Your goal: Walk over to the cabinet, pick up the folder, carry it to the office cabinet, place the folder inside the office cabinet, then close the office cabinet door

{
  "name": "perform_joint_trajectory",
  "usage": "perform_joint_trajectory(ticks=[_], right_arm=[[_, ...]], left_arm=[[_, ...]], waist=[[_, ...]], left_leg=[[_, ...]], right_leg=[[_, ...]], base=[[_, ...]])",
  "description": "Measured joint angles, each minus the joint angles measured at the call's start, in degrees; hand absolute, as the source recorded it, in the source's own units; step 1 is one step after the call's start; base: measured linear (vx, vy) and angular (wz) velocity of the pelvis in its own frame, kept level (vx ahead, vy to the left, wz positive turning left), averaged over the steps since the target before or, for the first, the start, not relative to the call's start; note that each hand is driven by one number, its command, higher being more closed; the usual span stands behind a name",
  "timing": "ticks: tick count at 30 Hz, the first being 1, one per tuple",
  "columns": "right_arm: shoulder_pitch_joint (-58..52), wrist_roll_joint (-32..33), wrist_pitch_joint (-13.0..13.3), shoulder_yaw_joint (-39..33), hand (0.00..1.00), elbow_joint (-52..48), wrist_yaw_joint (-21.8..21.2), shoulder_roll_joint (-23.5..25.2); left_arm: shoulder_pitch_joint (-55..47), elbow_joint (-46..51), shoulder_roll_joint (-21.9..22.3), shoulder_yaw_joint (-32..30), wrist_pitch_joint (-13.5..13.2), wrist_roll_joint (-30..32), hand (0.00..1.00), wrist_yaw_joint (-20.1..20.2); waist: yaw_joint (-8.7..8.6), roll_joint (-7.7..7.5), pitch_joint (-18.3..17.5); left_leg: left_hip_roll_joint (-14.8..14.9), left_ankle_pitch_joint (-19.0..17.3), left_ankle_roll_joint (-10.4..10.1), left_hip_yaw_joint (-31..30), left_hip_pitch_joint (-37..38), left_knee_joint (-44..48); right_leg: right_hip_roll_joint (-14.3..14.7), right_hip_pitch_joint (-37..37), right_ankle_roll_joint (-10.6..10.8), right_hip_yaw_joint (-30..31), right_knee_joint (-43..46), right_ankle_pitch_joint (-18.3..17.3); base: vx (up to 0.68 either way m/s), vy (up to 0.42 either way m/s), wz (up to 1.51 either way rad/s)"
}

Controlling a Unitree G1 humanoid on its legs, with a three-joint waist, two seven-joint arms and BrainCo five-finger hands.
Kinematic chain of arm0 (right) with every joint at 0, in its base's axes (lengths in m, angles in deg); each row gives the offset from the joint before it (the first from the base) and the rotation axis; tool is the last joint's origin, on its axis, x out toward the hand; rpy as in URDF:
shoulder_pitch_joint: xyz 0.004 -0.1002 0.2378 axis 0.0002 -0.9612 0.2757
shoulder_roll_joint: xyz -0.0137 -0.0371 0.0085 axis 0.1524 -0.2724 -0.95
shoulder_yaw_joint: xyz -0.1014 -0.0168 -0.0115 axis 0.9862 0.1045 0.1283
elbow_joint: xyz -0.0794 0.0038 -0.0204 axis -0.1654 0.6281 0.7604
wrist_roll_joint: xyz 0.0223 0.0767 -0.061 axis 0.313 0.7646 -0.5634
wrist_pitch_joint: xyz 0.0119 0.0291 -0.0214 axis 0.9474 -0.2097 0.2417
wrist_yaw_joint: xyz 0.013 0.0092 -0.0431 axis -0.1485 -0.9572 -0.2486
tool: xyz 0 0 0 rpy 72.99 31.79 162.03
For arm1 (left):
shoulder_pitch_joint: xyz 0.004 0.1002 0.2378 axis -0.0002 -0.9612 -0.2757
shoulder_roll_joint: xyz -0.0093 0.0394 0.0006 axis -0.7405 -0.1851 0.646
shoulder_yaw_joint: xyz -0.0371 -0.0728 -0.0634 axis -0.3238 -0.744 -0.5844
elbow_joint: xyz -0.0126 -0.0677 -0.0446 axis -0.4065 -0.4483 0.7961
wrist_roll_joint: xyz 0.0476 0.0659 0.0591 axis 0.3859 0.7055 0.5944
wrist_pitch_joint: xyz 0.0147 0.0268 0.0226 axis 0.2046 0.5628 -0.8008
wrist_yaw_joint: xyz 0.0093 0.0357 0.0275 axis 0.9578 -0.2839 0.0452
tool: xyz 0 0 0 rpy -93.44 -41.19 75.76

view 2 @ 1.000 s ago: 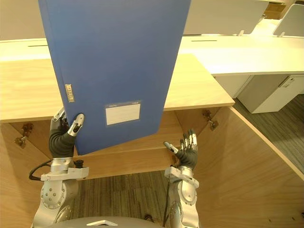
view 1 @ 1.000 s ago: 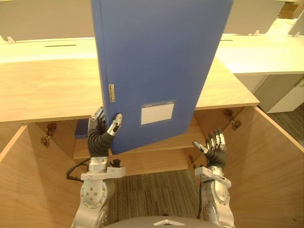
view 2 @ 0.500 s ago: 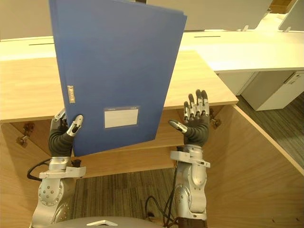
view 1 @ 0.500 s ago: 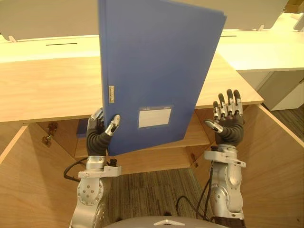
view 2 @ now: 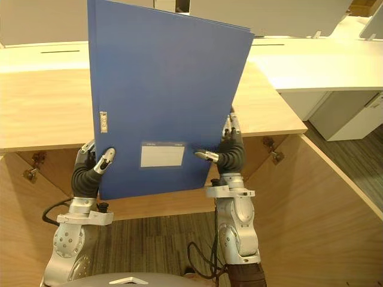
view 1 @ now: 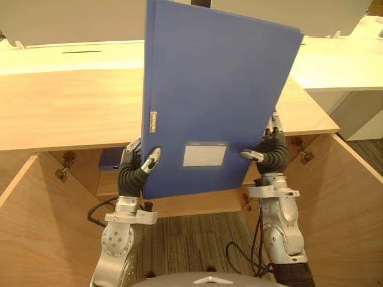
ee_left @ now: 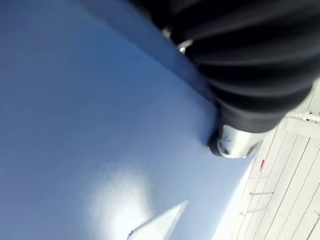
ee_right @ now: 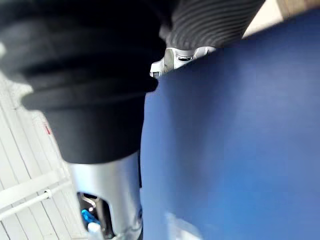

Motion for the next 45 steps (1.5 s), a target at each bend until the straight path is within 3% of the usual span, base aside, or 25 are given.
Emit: perform_joint_trajectory(ticks=[5, 6, 14, 20, 21, 29, 35, 45], right_arm=[[0.1, 1.1, -1.4, 0.9, 0.0, 2.4, -2.5, -2.4], [0.3, 1.3, -1.6, 1.4, 1.0, 3.3, -3.6, -2.7], [0.5, 2.2, -3.9, 3.3, 1.0, 6.3, -7.4, -7.4], [0.5, 2.3, -3.9, 3.9, 1.0, 6.3, -8.2, -8.4], [0.5, 2.3, -3.8, 4.0, 1.0, 6.3, -8.2, -8.4], [0.4, 2.2, -3.7, 3.9, 1.0, 6.3, -7.8, -3.5], [0.3, 2.1, -3.4, 4.0, 1.0, 6.3, -5.7, 0.2], [-2.2, 2.1, -2.4, -2.1, 1.0, 5.8, -2.9, 4.1]], left_arm=[[0.4, -0.1, -0.5, -0.1, 0.0, 0.1, 1.0, 0.1], [0.4, -0.1, -1.0, -0.1, -0.1, 0.2, 1.0, 0.1], [0.4, -0.1, -2.8, -0.1, -0.1, 1.8, 1.0, 0.1], [0.5, -0.1, -3.4, -0.1, -0.4, 1.9, 1.0, 0.1], [0.5, -0.1, -3.4, -0.2, -0.4, 2.0, 0.0, 0.1], [2.0, -0.1, -3.0, -2.3, -1.1, 7.2, 0.0, -2.3], [2.2, -0.7, -0.1, -6.5, -1.9, 10.5, 0.0, -5.5], [-0.3, -13.9, 4.9, -24.3, -0.6, 10.9, 0.0, -11.7]], waist=[[-0.06, 0.0, 0.0], [0.1, -0.01, 0.0], [0.4, -0.05, 0.0], [0.42, -0.03, -0.1], [0.42, -0.02, -0.1], [0.48, -0.05, -0.2], [0.76, -0.03, -0.2], [1.25, 0.16, -0.7]], left_leg=[[-0.1, 0.4, 0.0, -1.2, -0.7, 0.0], [0.0, 0.4, 0.0, -1.2, -0.7, 0.0], [-0.2, 0.5, 0.1, -1.3, -0.6, 0.0], [-0.1, 0.6, 0.1, -1.2, -0.6, 0.0], [-0.1, 0.6, 0.1, -1.2, -0.6, 0.0], [-0.1, 0.6, 0.1, -1.3, -0.8, 0.5], [-0.1, 0.6, 0.1, -1.4, -0.9, 0.9], [-0.1, 1.4, 0.0, -2.7, -0.8, 0.0]], right_leg=[[-0.1, -0.6, 0.0, -1.1, 0.1, 0.0], [-0.1, -0.5, 0.1, -1.1, 0.1, 0.0], [-0.3, -0.5, 0.3, -1.0, 0.3, 0.2], [-0.3, -0.5, 0.3, -1.0, 0.2, 0.2], [-0.3, -0.5, 0.3, -1.0, 0.2, 0.2], [-0.3, -0.5, 0.3, -1.0, 0.2, 0.3], [-0.3, -0.2, 0.1, -1.1, 0.2, 0.4], [-0.2, 0.3, 0.1, -2.2, -0.3, 0.4]], base=[[0.0, -0.019, 0.12], [-0.01, -0.019, 0.07], [-0.02, -0.005, 0.0], [-0.04, -0.018, 0.0], [0.0, 0.0, 0.0], [0.0, 0.0, 0.0], [0.0, 0.0, 0.0], [0.0, -0.002, 0.05]])
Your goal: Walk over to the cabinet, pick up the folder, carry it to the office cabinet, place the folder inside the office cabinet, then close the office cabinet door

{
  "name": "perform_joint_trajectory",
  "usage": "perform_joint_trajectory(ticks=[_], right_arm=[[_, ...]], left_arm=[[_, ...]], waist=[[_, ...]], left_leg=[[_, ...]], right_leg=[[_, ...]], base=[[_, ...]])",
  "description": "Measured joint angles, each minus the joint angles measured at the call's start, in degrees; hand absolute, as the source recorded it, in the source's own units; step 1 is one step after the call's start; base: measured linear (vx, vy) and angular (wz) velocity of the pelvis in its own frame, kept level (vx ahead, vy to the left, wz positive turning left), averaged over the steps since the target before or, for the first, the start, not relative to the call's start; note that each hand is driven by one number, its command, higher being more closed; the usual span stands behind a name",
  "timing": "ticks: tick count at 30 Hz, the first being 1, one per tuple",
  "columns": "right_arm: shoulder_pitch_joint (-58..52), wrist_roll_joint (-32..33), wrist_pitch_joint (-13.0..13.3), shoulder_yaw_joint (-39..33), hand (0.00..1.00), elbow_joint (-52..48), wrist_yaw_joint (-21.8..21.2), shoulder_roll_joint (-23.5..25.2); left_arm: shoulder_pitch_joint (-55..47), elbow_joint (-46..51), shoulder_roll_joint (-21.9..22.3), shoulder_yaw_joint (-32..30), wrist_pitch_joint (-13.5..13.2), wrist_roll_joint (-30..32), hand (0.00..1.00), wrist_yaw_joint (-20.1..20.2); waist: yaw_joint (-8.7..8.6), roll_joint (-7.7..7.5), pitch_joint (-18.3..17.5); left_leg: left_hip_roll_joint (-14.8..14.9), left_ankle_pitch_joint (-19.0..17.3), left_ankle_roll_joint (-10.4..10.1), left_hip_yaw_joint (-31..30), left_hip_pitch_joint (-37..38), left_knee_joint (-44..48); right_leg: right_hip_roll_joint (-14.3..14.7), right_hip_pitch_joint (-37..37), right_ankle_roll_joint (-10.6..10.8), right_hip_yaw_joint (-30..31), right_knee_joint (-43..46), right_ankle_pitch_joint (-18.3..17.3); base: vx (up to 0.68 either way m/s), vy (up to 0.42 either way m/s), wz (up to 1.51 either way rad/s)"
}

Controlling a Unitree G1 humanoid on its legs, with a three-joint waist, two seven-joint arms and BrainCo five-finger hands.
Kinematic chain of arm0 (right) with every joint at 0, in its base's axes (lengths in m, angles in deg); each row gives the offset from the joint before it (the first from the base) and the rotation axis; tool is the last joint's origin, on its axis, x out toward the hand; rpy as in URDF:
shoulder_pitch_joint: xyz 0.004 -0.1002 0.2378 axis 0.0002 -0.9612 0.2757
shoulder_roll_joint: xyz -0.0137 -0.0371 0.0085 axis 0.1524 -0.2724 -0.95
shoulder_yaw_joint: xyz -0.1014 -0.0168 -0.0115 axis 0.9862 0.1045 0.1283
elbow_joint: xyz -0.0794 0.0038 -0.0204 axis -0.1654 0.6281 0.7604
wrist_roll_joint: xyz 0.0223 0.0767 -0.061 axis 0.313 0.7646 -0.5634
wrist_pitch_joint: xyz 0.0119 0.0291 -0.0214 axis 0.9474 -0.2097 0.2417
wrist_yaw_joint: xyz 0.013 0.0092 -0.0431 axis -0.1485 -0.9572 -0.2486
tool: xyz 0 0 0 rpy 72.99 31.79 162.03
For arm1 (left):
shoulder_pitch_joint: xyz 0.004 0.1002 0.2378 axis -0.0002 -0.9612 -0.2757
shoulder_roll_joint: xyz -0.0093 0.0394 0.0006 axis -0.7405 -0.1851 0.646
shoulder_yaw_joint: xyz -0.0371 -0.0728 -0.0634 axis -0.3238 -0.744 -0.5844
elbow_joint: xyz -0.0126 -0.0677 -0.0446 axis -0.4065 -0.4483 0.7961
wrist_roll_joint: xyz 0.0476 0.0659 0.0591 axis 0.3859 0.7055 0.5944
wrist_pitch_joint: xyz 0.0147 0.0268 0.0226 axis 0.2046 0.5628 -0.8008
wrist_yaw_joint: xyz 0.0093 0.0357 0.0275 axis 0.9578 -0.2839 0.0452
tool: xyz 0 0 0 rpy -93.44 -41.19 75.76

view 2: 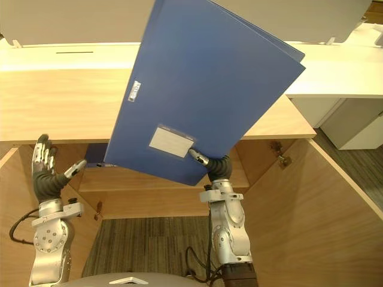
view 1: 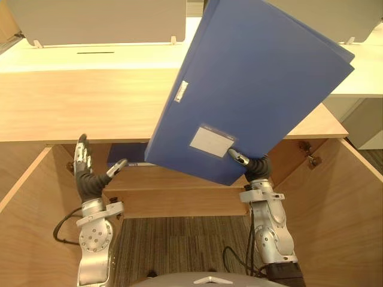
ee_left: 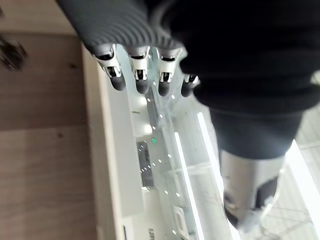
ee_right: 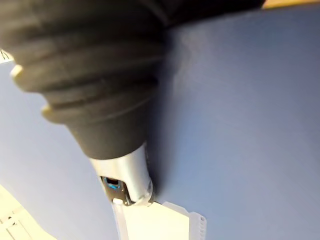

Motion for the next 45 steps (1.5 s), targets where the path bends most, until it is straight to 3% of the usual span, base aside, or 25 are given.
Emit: perform_joint_trajectory(ticks=[7, 14, 19, 26, 31, 34, 36, 41, 45], right_arm=[[-0.8, -1.2, -0.1, -0.4, 1.0, -0.3, 1.0, 1.1], [-2.5, -5.4, -0.5, 2.2, 1.0, -2.1, 1.1, 0.9], [-2.1, -9.5, -0.4, 4.6, 1.0, 0.6, 1.1, -1.0], [-0.6, -16.3, -0.5, 9.2, 1.0, 5.4, 1.2, -7.0], [3.8, -23.8, -0.5, 16.3, 1.0, 7.2, 1.0, -12.2], [7.8, -27.0, -1.2, 21.2, 1.0, 9.6, 0.8, -15.3], [10.8, -28.9, -1.5, 22.9, 1.0, 10.0, 0.9, -16.5], [20.9, -35.1, -1.7, 25.7, 1.0, 14.8, 1.3, -20.3], [22.9, -38.6, -2.3, 26.7, 1.0, 16.3, 3.2, -22.7]], left_arm=[[-2.9, -10.7, 1.9, -3.3, 2.6, -0.9, 0.0, 0.3], [-3.8, -39.6, 2.0, -5.6, 8.0, -3.0, 0.0, 5.6], [-2.1, -57.9, -1.4, -7.1, 9.5, -3.4, 0.0, 6.9], [-0.6, -66.8, -4.1, -7.4, 10.0, -1.6, 0.0, 8.7], [1.2, -69.6, -5.5, -4.4, 10.2, 0.0, 0.0, 9.9], [3.0, -69.7, -6.2, -2.9, 10.2, 0.0, 0.0, 10.3], [5.0, -69.6, -6.5, -2.4, 10.2, 0.0, 0.0, 10.3], [12.2, -69.3, -7.0, -0.1, 10.1, -0.2, 0.0, 10.2], [16.2, -68.8, -8.2, 1.5, 9.7, -0.9, 0.0, 10.0]], waist=[[0.66, -0.08, 0.0], [0.72, -0.81, -0.6], [1.11, -1.41, -1.0], [1.35, -1.29, -0.8], [1.01, -1.48, 0.0], [1.53, -1.13, 2.5], [1.72, -1.77, 5.4], [2.2, 1.05, 14.2], [2.33, 1.38, 18.1]], left_leg=[[0.0, 0.0, 0.0, -0.2, -0.1, 0.0], [0.1, 0.0, -0.1, -0.2, -0.1, 0.0], [0.0, 0.1, -0.1, -0.3, -0.4, 0.0], [0.0, 0.2, -0.2, -0.4, -0.7, 0.0], [0.1, 0.2, -0.2, -0.3, -0.9, 0.0], [0.0, 0.4, -0.1, 0.0, -2.8, 0.3], [0.2, 0.0, -0.2, 0.2, -5.7, 3.0], [2.7, -6.3, 0.1, -1.2, -21.4, 21.6], [3.3, -7.7, 0.4, -1.8, -30.6, 28.4]], right_leg=[[0.0, 0.1, 0.0, -0.3, -0.1, 0.0], [0.0, 0.1, 0.0, -0.3, -0.4, 0.0], [0.1, 0.0, -0.2, -0.5, -1.4, 0.4], [0.2, 0.0, -0.2, -0.5, -2.0, 0.8], [0.3, -0.2, -0.3, -0.3, -2.1, 0.9], [0.3, -2.3, -0.5, 0.3, -1.9, 1.5], [0.2, -4.8, -0.7, 1.0, -0.3, 1.7], [0.9, -15.6, -1.5, 1.3, 8.1, 0.9], [0.7, -25.2, -1.6, 1.3, 16.7, -1.3]], base=[[-0.01, -0.007, 0.02], [-0.02, -0.009, 0.0], [-0.02, -0.008, 0.01], [-0.02, -0.011, 0.0], [-0.04, -0.014, -0.02], [-0.05, -0.008, -0.07], [-0.11, -0.007, -0.08], [-0.17, -0.009, -0.04], [-0.18, 0.031, 0.02]])
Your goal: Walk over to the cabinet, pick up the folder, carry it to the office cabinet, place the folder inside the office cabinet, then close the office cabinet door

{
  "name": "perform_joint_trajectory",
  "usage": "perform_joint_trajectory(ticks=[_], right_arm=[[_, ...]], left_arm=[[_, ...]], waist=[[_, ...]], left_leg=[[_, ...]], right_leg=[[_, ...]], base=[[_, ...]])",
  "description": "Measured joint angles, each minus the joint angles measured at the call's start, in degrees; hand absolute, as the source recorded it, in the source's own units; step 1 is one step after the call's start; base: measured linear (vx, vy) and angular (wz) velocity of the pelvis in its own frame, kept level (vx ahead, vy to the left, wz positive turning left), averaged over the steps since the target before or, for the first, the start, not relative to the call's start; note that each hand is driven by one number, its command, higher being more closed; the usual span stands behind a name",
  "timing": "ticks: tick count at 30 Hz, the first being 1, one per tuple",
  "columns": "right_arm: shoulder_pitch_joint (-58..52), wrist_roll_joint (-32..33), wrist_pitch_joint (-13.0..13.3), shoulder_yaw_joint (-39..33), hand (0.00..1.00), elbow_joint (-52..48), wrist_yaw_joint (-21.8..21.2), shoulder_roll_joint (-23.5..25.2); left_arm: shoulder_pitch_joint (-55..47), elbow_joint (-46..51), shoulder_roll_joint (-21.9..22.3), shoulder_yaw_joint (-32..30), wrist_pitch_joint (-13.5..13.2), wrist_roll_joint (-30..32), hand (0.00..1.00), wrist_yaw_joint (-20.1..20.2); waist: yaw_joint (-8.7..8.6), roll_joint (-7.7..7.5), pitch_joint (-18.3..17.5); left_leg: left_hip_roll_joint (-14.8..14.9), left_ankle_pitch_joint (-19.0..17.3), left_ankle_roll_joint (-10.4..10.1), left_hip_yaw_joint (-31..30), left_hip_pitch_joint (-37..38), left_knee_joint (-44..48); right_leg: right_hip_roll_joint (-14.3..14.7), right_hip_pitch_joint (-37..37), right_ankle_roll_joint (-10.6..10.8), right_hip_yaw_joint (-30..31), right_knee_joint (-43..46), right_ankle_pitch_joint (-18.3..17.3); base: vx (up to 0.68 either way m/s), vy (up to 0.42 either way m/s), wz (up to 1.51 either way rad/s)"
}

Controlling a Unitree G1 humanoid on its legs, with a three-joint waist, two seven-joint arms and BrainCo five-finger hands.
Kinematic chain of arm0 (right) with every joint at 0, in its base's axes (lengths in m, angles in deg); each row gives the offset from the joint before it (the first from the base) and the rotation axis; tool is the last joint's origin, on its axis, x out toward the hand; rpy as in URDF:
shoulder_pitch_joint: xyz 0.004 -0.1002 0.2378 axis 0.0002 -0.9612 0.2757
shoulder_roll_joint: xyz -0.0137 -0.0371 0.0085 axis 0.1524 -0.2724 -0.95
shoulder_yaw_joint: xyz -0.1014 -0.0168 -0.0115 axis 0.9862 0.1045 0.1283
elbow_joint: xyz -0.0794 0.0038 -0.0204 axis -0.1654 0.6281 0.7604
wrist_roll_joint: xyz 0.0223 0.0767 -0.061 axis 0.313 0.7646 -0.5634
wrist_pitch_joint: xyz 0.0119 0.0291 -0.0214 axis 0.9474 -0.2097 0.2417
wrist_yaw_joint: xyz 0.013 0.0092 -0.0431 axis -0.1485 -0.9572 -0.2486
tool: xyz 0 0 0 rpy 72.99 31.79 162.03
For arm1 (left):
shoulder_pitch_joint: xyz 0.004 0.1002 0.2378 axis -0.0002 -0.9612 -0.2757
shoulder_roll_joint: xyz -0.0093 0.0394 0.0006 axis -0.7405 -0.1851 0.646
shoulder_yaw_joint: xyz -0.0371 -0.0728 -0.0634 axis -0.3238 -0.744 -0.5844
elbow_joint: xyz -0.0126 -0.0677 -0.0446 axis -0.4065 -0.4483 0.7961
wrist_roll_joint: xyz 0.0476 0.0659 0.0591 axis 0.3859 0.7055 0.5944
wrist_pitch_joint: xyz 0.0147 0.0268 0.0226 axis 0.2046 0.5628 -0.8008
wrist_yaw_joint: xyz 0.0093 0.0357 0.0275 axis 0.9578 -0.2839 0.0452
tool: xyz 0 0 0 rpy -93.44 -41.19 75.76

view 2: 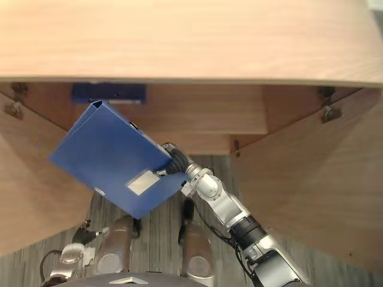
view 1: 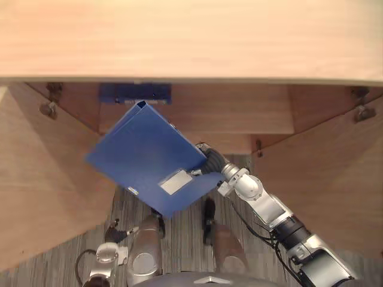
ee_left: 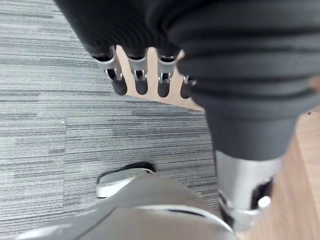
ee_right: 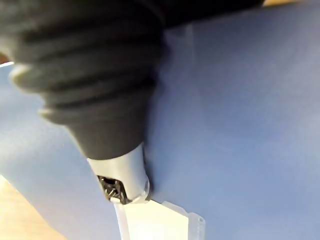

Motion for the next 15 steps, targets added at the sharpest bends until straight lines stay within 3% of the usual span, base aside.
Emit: perform_joint_trajectory(ticks=[8, 12, 15], right_arm=[[2.1, -1.9, -0.4, -1.1, 1.0, -0.1, 2.6, -0.3], [1.7, 4.7, -0.7, -6.6, 1.0, -0.3, 2.9, 3.3], [2.7, 13.8, -0.6, -13.4, 1.0, -0.4, 5.8, 6.3]], left_arm=[[4.8, 6.3, -0.5, 1.8, -0.6, -1.4, 0.0, -1.0], [6.6, 10.6, -0.2, 2.0, -0.7, -1.6, 0.0, -1.2], [6.7, 13.4, -0.2, 1.6, -1.1, -2.6, 0.0, -1.2]], waist=[[0.59, 0.29, 4.2], [1.5, 0.38, 5.2], [2.06, 0.55, 5.4]], left_leg=[[1.2, -1.3, 0.2, 0.3, -14.6, 9.5], [1.9, -1.5, 0.3, 0.3, -20.4, 12.4], [2.5, -1.8, 0.4, 0.3, -24.5, 14.3]], right_leg=[[-1.1, -16.7, -0.7, 1.2, 12.5, -3.0], [-1.2, -22.9, -0.9, 1.2, 16.6, -4.1], [-1.2, -27.0, -1.1, 1.1, 18.6, -4.5]], base=[[-0.15, 0.013, -0.05], [-0.08, -0.042, 0.0], [-0.04, -0.041, -0.02]])
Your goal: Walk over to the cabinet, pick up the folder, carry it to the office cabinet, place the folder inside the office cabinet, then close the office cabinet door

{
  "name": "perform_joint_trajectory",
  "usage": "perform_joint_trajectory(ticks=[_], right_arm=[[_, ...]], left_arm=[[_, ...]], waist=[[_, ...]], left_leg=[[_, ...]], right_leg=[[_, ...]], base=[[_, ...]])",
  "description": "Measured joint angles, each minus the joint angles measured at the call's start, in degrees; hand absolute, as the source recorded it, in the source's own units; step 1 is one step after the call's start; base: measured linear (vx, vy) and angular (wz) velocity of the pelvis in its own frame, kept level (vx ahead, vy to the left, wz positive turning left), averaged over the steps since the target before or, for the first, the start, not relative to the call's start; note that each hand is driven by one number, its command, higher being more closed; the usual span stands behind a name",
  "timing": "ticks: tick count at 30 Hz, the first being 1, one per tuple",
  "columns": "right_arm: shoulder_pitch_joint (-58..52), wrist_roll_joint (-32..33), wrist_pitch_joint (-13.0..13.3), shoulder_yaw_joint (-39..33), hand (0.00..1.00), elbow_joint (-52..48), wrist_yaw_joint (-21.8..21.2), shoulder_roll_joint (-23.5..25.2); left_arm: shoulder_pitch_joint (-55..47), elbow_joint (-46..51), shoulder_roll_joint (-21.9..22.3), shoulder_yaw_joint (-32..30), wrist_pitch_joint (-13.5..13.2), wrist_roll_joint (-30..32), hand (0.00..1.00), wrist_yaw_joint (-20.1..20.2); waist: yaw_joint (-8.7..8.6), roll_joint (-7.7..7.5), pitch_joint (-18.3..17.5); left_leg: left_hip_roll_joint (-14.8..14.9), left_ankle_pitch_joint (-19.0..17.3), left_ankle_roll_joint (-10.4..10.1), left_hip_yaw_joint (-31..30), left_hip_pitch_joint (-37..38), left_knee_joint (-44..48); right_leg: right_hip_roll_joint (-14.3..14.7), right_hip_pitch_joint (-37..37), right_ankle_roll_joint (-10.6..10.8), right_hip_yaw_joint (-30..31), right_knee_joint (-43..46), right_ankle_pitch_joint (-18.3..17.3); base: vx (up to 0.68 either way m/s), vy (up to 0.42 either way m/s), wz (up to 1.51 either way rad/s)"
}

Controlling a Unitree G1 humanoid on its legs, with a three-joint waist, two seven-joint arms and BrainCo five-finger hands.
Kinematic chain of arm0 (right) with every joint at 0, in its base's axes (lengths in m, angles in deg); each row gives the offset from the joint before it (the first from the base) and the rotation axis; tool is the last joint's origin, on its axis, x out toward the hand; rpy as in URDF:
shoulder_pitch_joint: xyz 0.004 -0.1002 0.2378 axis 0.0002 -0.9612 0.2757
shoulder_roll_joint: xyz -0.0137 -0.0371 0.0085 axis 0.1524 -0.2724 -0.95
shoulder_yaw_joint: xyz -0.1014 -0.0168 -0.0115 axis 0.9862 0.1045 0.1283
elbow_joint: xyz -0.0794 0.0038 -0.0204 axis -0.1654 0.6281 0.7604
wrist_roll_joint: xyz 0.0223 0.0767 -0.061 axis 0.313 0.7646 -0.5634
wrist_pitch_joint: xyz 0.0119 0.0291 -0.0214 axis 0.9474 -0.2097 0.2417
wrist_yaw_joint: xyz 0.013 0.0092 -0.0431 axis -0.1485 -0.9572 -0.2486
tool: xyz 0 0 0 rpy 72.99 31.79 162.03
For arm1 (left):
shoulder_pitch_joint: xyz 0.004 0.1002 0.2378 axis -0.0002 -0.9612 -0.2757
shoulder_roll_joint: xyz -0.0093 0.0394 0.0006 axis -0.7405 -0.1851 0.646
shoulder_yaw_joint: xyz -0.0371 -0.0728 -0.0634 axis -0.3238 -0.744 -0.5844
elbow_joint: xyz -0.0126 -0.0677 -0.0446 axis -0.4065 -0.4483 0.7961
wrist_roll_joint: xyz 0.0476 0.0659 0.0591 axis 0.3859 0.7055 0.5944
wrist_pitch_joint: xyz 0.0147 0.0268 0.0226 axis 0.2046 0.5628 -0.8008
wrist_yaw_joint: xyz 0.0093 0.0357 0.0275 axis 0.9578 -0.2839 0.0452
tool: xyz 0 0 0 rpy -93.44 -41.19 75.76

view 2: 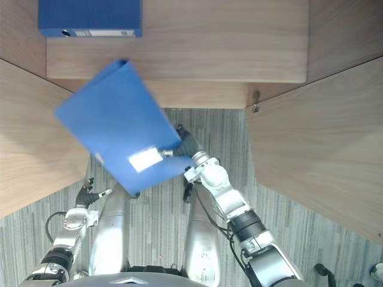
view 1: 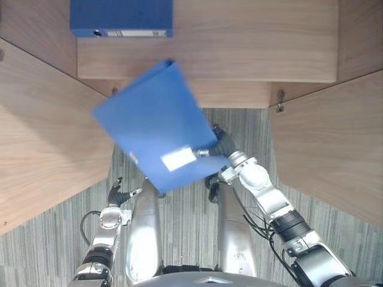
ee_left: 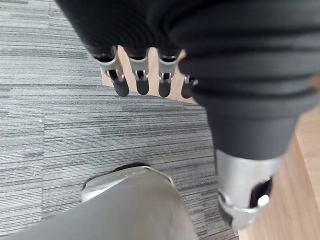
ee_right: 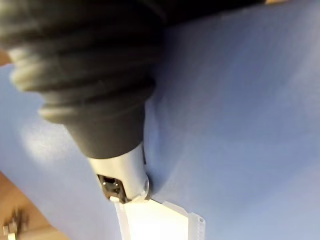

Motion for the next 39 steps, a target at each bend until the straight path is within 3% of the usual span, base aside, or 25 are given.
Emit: perform_joint_trajectory(ticks=[6, 10, 21, 30, 31, 39], right_arm=[[6.0, 15.1, 0.1, -9.5, 1.0, 1.4, 4.8, 0.1], [12.7, 23.8, 0.2, -13.0, 1.0, 8.4, 6.0, 0.0], [33.2, 38.5, -0.8, -19.9, 1.0, 28.4, 13.9, -0.5], [41.4, 47.9, 0.5, -25.4, 1.0, 35.0, 19.7, -0.6], [42.1, 49.0, 0.6, -26.0, 0.0, 35.5, 20.1, -0.6], [44.1, 54.2, 3.2, -29.5, 0.0, 36.0, 23.6, 0.6]], left_arm=[[2.0, 2.0, 1.2, -1.7, -0.1, -1.2, 0.0, -0.7], [3.5, 2.4, 2.9, -1.8, -0.7, -3.6, 0.0, -1.3], [5.2, 2.2, 5.6, -2.6, -0.9, -6.2, 0.0, -2.8], [5.4, 1.3, 6.6, -3.8, -0.5, -8.4, 0.0, -5.4], [5.5, 1.3, 6.7, -3.8, -0.5, -8.5, 0.0, -5.9], [6.6, 1.4, 7.5, -3.8, -0.4, -10.0, 0.0, -7.8]], waist=[[0.97, 0.18, 0.5], [1.0, 0.18, 0.5], [0.89, 0.21, 0.5], [0.64, 0.24, 0.4], [0.67, 0.24, 0.4], [0.8, 0.29, 0.3]], left_leg=[[0.6, 0.1, 0.1, -0.1, -4.0, 1.8], [0.6, -0.1, 0.1, -0.2, -4.6, 1.8], [-0.1, 0.6, 0.2, -0.4, -6.7, 0.4], [-1.5, 4.4, 0.1, -1.5, -6.4, -5.2], [-1.5, 4.9, 0.1, -1.5, -6.4, -5.8], [-1.7, 6.8, -0.2, -1.5, -5.9, -8.4]], right_leg=[[-0.2, -3.8, -0.2, -0.2, 1.6, 0.2], [-0.3, -4.0, -0.1, -0.4, 1.6, 0.2], [-1.1, -5.6, -0.1, -1.6, 0.1, 0.4], [-2.0, -4.5, -0.7, -4.1, -3.5, 2.3], [-2.0, -4.5, -0.9, -4.4, -3.7, 2.5], [-2.1, -4.6, -1.3, -4.9, -4.6, 3.0]], base=[[0.01, -0.005, 0.0], [0.06, 0.006, 0.02], [0.04, 0.009, 0.04], [0.02, 0.001, 0.15], [0.0, -0.016, 0.09], [0.0, -0.015, 0.04]])
